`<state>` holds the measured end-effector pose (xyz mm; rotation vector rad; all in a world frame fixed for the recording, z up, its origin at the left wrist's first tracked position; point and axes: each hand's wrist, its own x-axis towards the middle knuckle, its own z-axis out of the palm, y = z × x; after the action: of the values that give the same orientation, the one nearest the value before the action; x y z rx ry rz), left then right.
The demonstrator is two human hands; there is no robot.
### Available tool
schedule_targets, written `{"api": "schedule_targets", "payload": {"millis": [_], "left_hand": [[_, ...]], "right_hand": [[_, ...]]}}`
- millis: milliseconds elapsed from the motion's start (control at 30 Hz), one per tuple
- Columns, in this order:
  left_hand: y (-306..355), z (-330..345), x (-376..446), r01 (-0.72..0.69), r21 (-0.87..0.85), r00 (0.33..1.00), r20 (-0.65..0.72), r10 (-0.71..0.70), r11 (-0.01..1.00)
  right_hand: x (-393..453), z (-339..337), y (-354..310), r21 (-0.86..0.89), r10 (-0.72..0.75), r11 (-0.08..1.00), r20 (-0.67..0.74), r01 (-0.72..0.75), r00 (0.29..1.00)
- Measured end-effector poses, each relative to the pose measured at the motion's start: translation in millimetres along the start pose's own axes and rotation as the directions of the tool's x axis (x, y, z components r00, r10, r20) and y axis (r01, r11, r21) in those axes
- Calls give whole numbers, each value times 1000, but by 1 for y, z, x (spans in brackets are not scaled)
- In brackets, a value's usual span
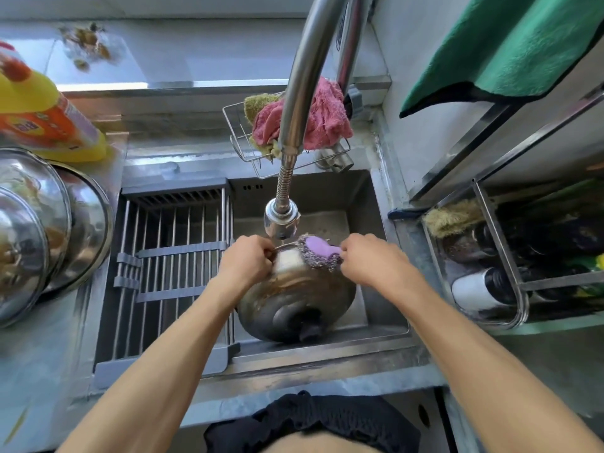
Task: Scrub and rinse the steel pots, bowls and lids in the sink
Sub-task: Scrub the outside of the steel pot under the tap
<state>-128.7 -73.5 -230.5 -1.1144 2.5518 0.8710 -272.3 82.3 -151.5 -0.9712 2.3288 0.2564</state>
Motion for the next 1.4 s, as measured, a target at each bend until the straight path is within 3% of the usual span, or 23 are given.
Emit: {"api": "schedule_targets", "payload": {"millis": [100, 267, 400, 567, 733, 833, 900, 1033, 1167, 1233, 1400], "left_hand": [[-9, -5, 1, 27, 50, 999, 46, -29, 998], [4, 2, 5, 4, -55, 1000, 23, -3, 998], [-19, -7, 2, 13, 30, 997, 79, -16, 999], [2, -2, 6, -33, -24, 998, 49, 34, 999], [-5, -11, 5, -24, 95, 993, 119, 13, 995], [9, -2, 16, -46, -74, 992, 118, 55, 996], [6, 1, 16, -53, -99, 994, 93, 62, 994], [-7, -8, 11, -54, 86, 991, 129, 43, 995], [21, 7, 17, -138, 8, 984, 118, 136, 990], [22, 10, 14, -112, -45, 991, 69, 115, 993], [-12, -1, 7, -18, -19, 999, 47, 19, 1000]], "right_hand": [[-2, 0, 15, -64, 96, 993, 8, -95, 995], [-5, 6, -30, -6, -101, 995, -60, 101, 993], [-1, -6, -1, -44, 41, 998, -45, -43, 998], [-4, 0, -26, -51, -117, 992, -55, 114, 992], [-5, -6, 4, -123, 36, 992, -37, -40, 999], [-11, 0, -20, -103, -90, 991, -90, 80, 992], [-8, 0, -13, -88, -66, 994, -78, 59, 995], [-10, 5, 31, -225, 94, 969, -45, -101, 995], [-14, 10, 6, -55, 2, 998, -87, -6, 996], [-12, 10, -2, -21, -38, 999, -82, 37, 996], [-10, 6, 16, -67, 64, 995, -68, -68, 996]]}}
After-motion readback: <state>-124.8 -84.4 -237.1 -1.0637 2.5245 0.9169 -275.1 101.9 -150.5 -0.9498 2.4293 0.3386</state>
